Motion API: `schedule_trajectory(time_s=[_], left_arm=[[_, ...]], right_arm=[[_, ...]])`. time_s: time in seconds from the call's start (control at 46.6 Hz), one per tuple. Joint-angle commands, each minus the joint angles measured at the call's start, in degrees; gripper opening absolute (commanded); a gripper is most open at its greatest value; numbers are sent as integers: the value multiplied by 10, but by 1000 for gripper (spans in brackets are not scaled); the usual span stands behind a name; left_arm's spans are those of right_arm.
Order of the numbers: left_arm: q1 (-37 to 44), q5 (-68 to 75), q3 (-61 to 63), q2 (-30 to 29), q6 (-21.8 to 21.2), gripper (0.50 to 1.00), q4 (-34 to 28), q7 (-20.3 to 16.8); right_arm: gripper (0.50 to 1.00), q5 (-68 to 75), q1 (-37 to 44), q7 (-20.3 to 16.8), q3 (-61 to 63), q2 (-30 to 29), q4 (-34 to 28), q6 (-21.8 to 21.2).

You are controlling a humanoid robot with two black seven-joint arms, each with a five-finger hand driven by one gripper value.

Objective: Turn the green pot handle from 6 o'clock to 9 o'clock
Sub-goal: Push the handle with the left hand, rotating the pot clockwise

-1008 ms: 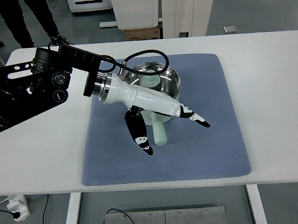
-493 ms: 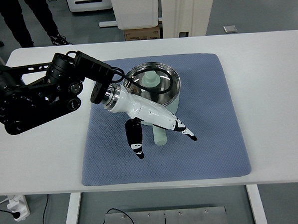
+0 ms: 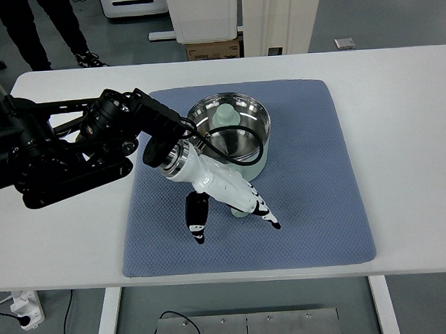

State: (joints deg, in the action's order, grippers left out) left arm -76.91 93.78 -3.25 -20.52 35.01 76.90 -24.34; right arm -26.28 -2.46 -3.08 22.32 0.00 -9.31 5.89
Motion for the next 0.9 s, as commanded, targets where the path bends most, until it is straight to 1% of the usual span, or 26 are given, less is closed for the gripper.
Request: schedule_trajectory(time_s=[0.0, 0.343, 0.643, 0.879], left_arm=[[-4, 0, 0, 3, 0, 1000, 0, 0], [-19, 6, 0, 6, 0, 1000, -1, 0], [-23, 15, 32, 0, 0, 1000, 0, -1], [-53, 15, 69, -15, 0, 1000, 4, -6]], right_arm=[[1000, 0, 0, 0, 0, 0, 0, 0], [1000, 0, 0, 0, 0, 0, 0, 0], [1000, 0, 0, 0, 0, 0, 0, 0], [1000, 0, 0, 0, 0, 0, 0, 0]])
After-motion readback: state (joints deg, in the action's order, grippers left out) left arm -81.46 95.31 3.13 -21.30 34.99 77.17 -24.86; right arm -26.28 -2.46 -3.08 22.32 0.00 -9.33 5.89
